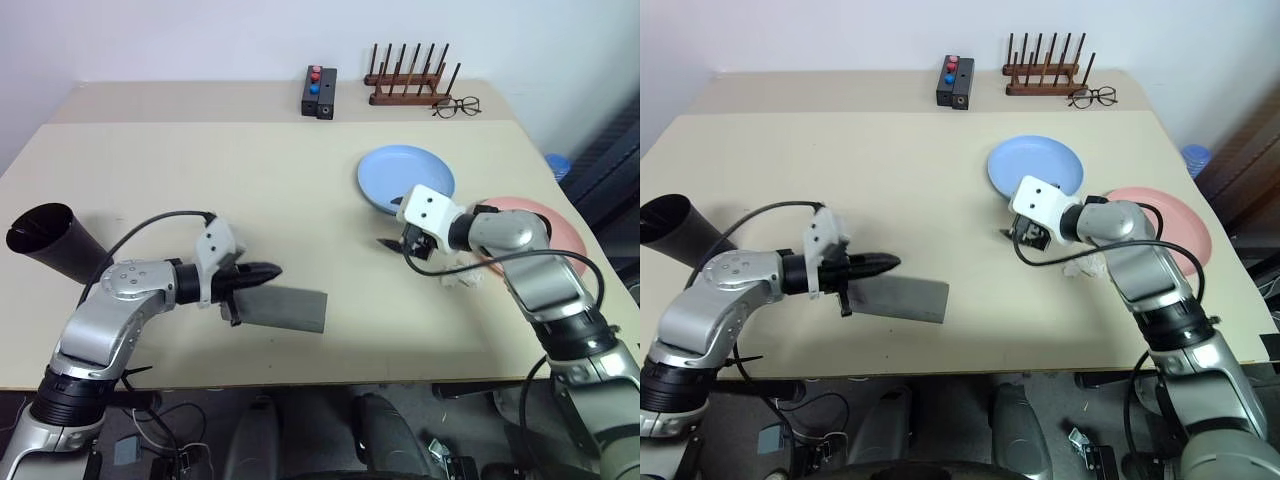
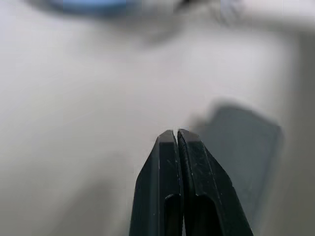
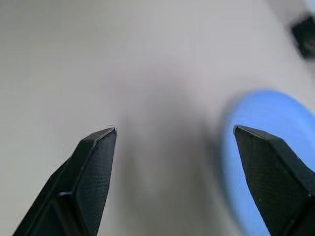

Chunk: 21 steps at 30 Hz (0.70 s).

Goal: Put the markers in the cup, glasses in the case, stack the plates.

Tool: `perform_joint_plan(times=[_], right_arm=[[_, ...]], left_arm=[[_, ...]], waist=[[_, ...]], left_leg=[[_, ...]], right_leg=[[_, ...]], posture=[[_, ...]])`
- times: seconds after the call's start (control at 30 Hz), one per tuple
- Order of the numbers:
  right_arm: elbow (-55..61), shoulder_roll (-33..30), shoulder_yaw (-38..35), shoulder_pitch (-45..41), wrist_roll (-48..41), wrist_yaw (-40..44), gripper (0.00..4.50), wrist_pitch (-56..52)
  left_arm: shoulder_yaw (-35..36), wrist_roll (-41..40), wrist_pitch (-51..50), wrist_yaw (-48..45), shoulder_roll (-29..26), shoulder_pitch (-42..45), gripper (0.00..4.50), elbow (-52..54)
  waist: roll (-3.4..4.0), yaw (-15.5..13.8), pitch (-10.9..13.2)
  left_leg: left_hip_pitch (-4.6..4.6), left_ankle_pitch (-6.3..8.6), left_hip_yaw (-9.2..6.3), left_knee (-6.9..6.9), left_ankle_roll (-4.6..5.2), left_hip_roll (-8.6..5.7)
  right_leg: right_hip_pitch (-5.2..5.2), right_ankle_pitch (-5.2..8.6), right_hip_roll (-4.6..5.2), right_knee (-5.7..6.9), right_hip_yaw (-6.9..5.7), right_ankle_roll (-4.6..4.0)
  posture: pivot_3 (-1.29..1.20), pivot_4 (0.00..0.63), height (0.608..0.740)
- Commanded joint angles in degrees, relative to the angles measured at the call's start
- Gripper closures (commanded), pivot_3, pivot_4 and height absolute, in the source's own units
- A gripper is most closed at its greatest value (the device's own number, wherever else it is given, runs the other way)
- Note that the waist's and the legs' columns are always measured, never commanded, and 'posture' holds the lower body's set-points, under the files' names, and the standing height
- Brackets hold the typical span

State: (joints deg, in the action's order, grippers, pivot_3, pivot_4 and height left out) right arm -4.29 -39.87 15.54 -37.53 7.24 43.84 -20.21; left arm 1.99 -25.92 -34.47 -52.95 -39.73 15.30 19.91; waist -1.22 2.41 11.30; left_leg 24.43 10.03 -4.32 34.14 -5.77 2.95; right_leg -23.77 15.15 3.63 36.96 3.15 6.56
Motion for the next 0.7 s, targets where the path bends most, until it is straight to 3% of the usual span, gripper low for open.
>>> perform_joint_plan(times=[0.03, 0.2, 0.23, 0.33, 0.5, 0.7], right_arm=[[-11.44, 1.52, 2.21, -4.00, 6.66, -5.85, 0.65, 6.03], [-26.39, 4.58, 4.76, -9.07, 11.48, -10.50, 0.65, 15.34], [-28.49, 4.78, 5.20, -9.76, 12.35, -11.09, 0.89, 17.17], [-32.07, 5.20, 5.20, -11.02, 13.42, -11.80, 1.94, 20.83], [-31.37, 4.68, 4.37, -10.49, 13.88, -11.47, 4.45, 24.30], [-18.38, -0.58, 0.28, -6.26, 14.63, -12.42, 4.45, 23.50]], left_arm=[[3.52, -3.19, -0.86, 2.55, 0.86, -1.88, 4.45, 4.92], [4.62, -3.82, -1.93, 5.19, 0.81, -3.72, 4.45, 6.52], [4.76, -3.89, -1.98, 5.46, 0.60, -4.05, 4.49, 6.64], [5.22, -4.15, -2.22, 6.00, 0.16, -4.95, 4.50, 7.27], [5.39, -4.69, -2.46, 7.15, 0.19, -5.70, 4.50, 8.19], [4.24, -3.40, -1.01, 9.37, 2.01, -4.09, 4.50, 6.60]], waist=[[0.00, 0.10, 0.00], [0.00, 0.51, -0.01], [0.01, 0.55, -0.01], [0.01, 0.30, -0.01], [0.02, 0.15, 0.00], [0.05, -0.04, 0.02]], left_leg=[[-0.01, 0.00, 0.00, -0.02, 0.00, 0.00], [-0.07, 0.00, 0.00, -0.08, 0.00, 0.01], [-0.08, 0.00, 0.00, -0.04, 0.00, 0.01], [-0.13, -0.01, 0.00, -0.02, 0.00, 0.01], [-0.09, -0.01, 0.00, -0.02, 0.00, 0.00], [-0.08, 0.00, -0.01, -0.04, 0.00, 0.00]], right_leg=[[0.00, 0.00, -0.01, 0.00, 0.00, 0.00], [0.00, -0.01, -0.03, 0.05, 0.02, 0.02], [0.02, -0.02, -0.05, 0.06, 0.01, 0.01], [0.09, -0.02, -0.04, 0.05, 0.01, 0.00], [0.08, -0.01, -0.03, 0.03, 0.01, 0.01], [0.06, 0.00, -0.03, 0.04, 0.01, 0.03]], posture=[[0.00, 0.150, 0.738], [0.00, 0.150, 0.738], [0.00, 0.150, 0.738], [0.00, 0.150, 0.738], [0.00, 0.150, 0.738], [0.00, 0.150, 0.738]])
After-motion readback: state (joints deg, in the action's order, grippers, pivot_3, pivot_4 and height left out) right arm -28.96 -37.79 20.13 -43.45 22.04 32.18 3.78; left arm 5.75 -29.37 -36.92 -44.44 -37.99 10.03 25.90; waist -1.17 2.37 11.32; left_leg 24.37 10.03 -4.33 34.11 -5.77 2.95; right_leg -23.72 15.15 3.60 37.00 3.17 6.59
